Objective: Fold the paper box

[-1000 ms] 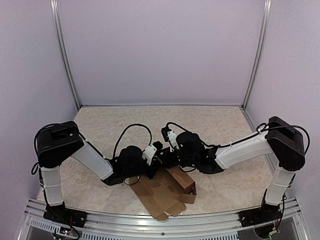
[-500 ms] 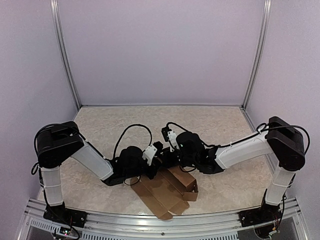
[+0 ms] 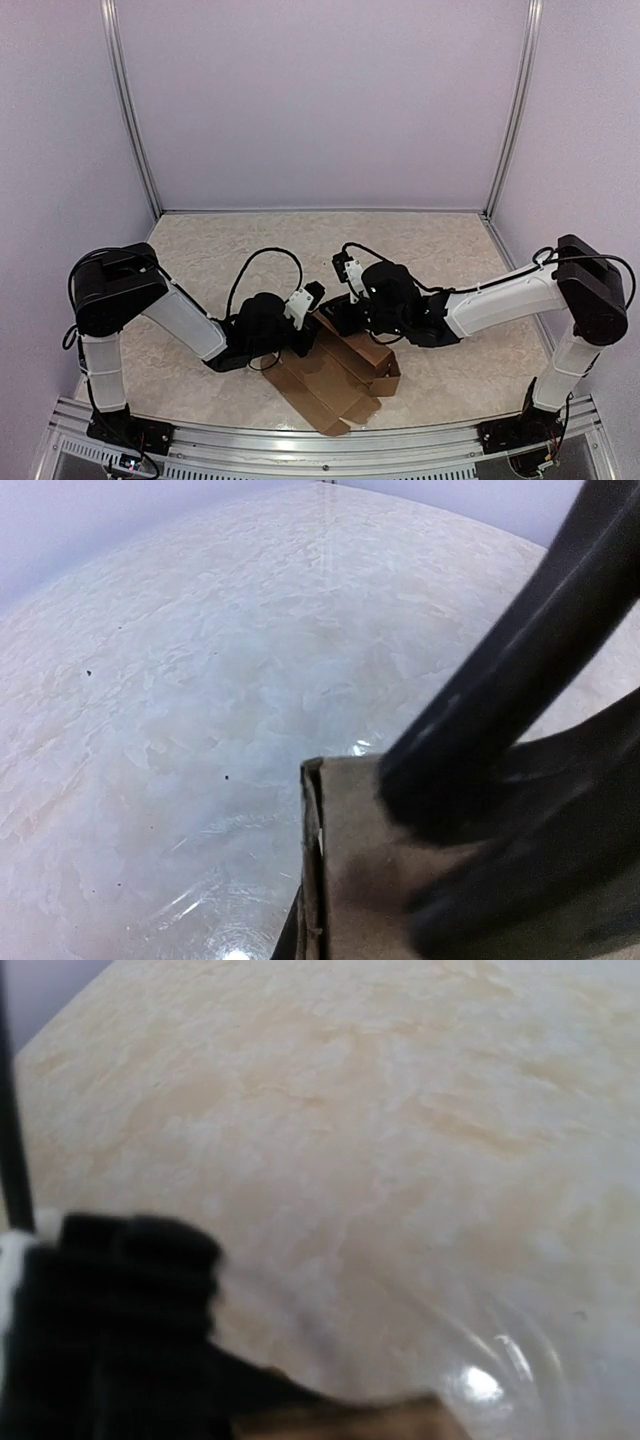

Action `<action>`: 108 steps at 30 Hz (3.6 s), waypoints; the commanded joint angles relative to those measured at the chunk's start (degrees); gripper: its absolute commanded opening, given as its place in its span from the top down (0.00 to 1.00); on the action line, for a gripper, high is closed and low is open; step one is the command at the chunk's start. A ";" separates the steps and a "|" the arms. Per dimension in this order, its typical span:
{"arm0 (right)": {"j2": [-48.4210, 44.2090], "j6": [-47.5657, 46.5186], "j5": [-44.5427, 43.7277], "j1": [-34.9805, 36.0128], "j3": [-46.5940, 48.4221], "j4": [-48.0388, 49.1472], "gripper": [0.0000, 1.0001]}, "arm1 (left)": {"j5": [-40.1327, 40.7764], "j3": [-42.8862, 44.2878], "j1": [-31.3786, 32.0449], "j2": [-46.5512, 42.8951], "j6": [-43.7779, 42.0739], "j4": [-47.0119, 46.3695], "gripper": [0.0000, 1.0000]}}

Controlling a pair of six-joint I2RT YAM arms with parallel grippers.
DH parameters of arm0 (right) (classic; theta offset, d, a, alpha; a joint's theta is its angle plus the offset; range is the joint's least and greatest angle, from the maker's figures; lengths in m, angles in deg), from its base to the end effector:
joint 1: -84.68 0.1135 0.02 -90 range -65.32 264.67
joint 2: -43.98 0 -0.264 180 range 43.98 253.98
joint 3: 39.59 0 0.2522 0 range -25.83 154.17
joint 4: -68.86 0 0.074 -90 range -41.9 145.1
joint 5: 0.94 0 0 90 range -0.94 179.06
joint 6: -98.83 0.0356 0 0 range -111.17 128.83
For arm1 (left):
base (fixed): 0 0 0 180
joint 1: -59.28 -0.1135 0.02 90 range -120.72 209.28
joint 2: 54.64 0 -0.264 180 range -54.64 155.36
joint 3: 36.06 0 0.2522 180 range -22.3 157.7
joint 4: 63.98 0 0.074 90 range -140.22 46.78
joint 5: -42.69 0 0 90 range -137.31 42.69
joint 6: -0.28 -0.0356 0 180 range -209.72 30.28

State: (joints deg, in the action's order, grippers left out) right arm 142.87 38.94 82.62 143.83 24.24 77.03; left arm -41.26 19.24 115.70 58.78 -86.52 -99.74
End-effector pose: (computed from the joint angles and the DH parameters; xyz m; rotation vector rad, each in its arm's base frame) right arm 0.1905 0.3111 0.1800 -0.4664 2.0969 0.8403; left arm 0.2019 -0.2973 0.1000 0.8337 1.8225 -0.5752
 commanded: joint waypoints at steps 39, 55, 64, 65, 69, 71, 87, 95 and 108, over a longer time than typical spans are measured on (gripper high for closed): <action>-34.40 -10.00 -0.07 -4.69 -24.72 -17.53 0.26 | 14.51 -0.85 -2.08 -4.96 11.94 10.37 1.00; -20.73 -10.09 3.95 -4.98 -21.49 -5.06 0.40 | 19.15 2.73 -0.50 -5.49 12.89 17.93 1.00; -15.90 -6.05 1.56 -4.53 -20.18 0.17 0.43 | 23.81 6.14 0.44 -5.86 16.84 25.52 1.00; -15.26 -5.50 1.32 -4.49 -20.06 0.64 0.43 | 24.10 6.51 0.50 -5.90 17.41 26.36 1.00; -13.00 -3.41 -0.53 -3.98 -19.64 2.28 0.43 | 24.32 7.87 0.61 -6.48 19.86 29.90 1.00; -12.02 -2.48 -1.87 -3.73 -19.13 2.62 0.45 | 24.09 8.07 0.70 -7.09 21.22 30.97 1.00; -2.30 2.15 -13.97 -1.76 -11.04 3.62 0.66 | 24.70 12.70 2.10 -8.05 28.27 41.58 1.00; 1.99 3.46 -21.71 -0.25 -7.59 4.65 0.73 | 24.07 15.33 2.09 -7.70 30.05 44.90 1.00; 9.36 5.35 -25.60 1.45 -0.23 7.60 0.84 | 24.06 16.02 2.07 -7.12 30.47 46.14 1.00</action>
State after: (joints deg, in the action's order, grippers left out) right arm 150.26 43.26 55.12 143.55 20.68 79.83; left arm -12.19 33.28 116.36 52.01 -55.70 -52.04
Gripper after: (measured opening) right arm 0.175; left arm 0.028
